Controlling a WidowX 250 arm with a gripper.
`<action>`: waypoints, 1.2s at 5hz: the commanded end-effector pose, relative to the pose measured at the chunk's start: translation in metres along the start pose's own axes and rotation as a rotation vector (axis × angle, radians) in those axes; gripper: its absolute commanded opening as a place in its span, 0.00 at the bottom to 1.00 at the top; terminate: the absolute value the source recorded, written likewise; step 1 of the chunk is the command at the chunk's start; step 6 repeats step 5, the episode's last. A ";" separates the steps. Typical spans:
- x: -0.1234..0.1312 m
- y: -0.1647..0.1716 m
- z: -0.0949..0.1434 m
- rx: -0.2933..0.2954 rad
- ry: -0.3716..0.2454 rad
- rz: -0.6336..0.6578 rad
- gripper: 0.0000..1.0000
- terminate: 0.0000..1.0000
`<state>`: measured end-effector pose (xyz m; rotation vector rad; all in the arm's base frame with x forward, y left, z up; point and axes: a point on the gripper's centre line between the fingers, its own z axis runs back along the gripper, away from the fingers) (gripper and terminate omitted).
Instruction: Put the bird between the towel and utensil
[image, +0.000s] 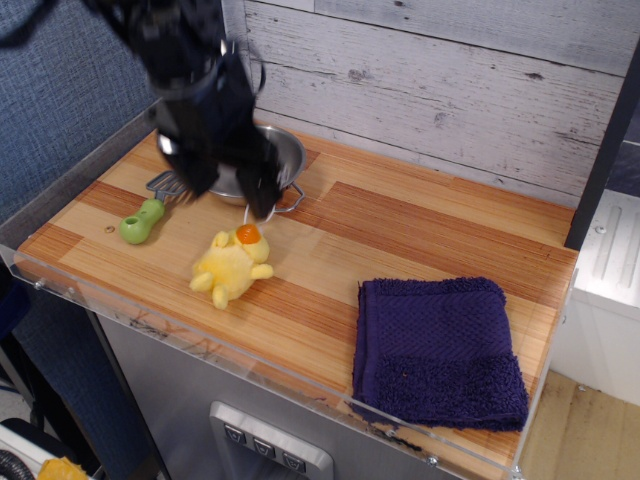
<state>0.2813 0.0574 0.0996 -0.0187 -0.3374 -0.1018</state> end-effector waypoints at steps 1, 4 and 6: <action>0.041 -0.020 0.074 -0.002 -0.150 -0.108 1.00 0.00; 0.042 -0.024 0.084 -0.007 -0.181 -0.126 1.00 0.00; 0.042 -0.024 0.084 -0.007 -0.181 -0.126 1.00 1.00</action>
